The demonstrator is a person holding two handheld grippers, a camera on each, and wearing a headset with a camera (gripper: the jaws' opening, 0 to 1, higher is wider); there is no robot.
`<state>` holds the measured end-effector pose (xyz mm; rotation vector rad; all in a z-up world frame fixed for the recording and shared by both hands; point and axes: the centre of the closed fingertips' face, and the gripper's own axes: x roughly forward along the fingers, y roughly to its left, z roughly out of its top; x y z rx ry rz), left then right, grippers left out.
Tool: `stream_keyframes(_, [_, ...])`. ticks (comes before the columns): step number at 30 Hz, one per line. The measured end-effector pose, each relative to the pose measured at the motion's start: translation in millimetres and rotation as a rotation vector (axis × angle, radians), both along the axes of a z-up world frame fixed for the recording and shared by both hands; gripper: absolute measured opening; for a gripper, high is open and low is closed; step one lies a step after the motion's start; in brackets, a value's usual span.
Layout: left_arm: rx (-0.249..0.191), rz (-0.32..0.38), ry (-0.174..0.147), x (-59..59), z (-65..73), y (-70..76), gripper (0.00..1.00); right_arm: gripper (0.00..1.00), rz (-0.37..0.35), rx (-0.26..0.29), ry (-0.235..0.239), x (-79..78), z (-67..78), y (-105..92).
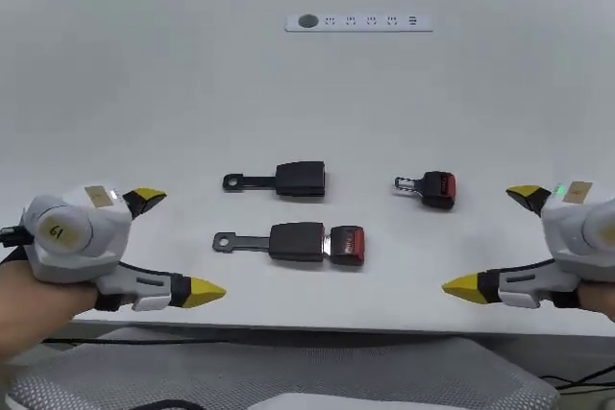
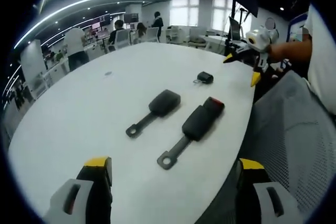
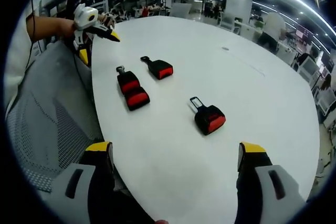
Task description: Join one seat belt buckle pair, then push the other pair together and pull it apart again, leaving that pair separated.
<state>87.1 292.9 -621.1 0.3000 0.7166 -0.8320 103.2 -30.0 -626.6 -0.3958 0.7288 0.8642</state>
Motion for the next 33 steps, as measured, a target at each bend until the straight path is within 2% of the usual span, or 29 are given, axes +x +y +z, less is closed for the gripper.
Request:
stream_keyframes(2, [-0.002, 0.003, -0.004, 0.6, 1.2, -0.5, 1.0, 1.0, -0.004, 0.0, 0.002, 2.5, -3.7, -1.4])
stream_keyframes(5, [-0.004, 0.012, -0.011, 2.0, 1.2, 1.4, 1.0, 1.0, -0.017, -0.01, -0.008, 3.1, -0.6, -4.0])
stream_keyframes(12, [-0.022, 0.042, -0.039, 2.3, 3.2, 0.1, 1.0, 1.0, -0.032, -0.007, 0.001, 5.3, -1.9, -4.9])
stream_keyframes(17, [-0.029, 0.043, -0.044, 3.4, 4.5, 1.2, 1.0, 1.0, -0.043, 0.008, 0.003, 7.1, -0.6, -4.1])
stream_keyframes(20, [-0.054, 0.067, -0.041, 5.1, 5.1, 2.1, 1.0, 1.0, -0.043, 0.011, 0.004, 6.5, -1.3, -3.6])
stream_keyframes(25, [-0.061, 0.064, -0.037, 1.5, 4.3, -1.6, 1.0, 0.99, -0.036, 0.007, 0.011, 2.8, -2.4, -2.3])
stream_keyframes(33, [-0.102, 0.105, -0.033, 4.1, 6.4, 1.6, 1.0, 0.98, -0.037, 0.01, 0.016, 0.1, -4.0, -3.0])
